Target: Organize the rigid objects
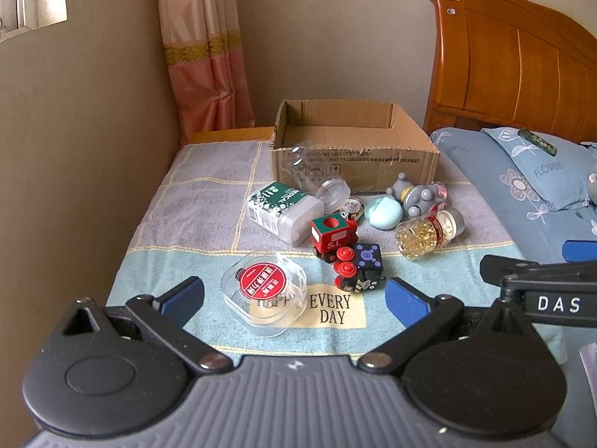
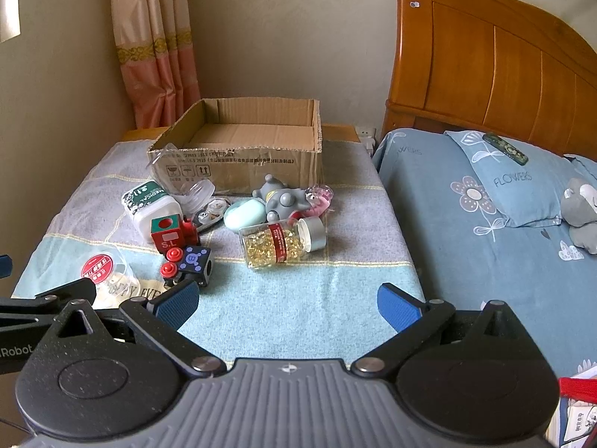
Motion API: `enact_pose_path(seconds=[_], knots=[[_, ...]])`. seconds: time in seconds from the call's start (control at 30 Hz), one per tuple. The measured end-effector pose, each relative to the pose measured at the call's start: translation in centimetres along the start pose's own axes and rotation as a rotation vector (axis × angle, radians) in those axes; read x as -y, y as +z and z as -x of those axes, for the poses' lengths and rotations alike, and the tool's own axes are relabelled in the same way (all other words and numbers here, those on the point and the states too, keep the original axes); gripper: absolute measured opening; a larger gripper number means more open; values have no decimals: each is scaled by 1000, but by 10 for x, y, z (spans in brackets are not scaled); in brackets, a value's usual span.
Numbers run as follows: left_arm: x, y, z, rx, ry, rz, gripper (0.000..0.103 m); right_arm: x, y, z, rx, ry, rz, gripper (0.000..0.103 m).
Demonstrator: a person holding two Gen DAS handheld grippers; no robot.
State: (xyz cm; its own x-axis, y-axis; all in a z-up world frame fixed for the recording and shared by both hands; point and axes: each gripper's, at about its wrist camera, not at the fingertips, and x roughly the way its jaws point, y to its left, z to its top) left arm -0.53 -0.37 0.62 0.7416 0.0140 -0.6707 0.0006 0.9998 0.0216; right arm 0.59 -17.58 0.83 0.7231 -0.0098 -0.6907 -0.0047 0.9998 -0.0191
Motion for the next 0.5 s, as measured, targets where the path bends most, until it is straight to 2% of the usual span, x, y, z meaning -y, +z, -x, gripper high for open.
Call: enact_pose_path(seconds=[0.5], knots=[[0, 1, -1, 6, -3, -1, 102, 0, 0, 2, 5, -1, -2, 103]])
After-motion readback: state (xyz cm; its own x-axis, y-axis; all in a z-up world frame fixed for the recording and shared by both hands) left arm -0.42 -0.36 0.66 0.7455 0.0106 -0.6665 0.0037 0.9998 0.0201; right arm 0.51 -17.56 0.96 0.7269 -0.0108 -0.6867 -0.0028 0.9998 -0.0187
